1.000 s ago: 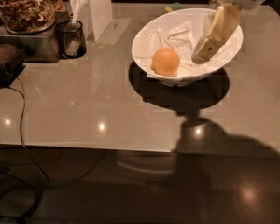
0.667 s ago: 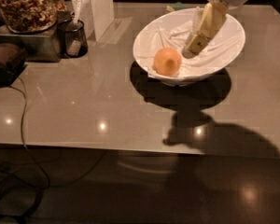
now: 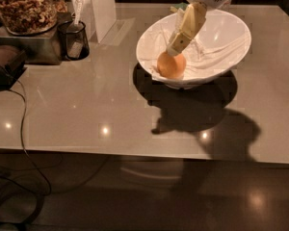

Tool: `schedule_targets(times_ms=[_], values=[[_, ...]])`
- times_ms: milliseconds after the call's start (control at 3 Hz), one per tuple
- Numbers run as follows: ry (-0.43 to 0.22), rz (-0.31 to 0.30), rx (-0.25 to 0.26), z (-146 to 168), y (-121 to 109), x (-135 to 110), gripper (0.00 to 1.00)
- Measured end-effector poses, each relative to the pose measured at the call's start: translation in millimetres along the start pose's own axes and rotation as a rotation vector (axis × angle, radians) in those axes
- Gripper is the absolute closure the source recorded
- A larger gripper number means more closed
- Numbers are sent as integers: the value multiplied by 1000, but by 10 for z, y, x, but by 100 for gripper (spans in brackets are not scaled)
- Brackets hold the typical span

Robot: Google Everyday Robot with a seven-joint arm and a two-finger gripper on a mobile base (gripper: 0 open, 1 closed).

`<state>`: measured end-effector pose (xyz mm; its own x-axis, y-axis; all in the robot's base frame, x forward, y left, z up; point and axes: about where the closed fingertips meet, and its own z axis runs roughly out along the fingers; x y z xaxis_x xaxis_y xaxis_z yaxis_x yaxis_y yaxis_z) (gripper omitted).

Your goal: Pick orange from white bowl

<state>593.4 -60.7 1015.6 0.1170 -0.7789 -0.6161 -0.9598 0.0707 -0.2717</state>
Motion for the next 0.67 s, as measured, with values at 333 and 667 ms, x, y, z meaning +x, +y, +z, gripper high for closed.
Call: schedule_targets(times_ms=[333,667], values=[[0,41,37,98,-65,79,0],[18,110,83,336,-250,261,0]])
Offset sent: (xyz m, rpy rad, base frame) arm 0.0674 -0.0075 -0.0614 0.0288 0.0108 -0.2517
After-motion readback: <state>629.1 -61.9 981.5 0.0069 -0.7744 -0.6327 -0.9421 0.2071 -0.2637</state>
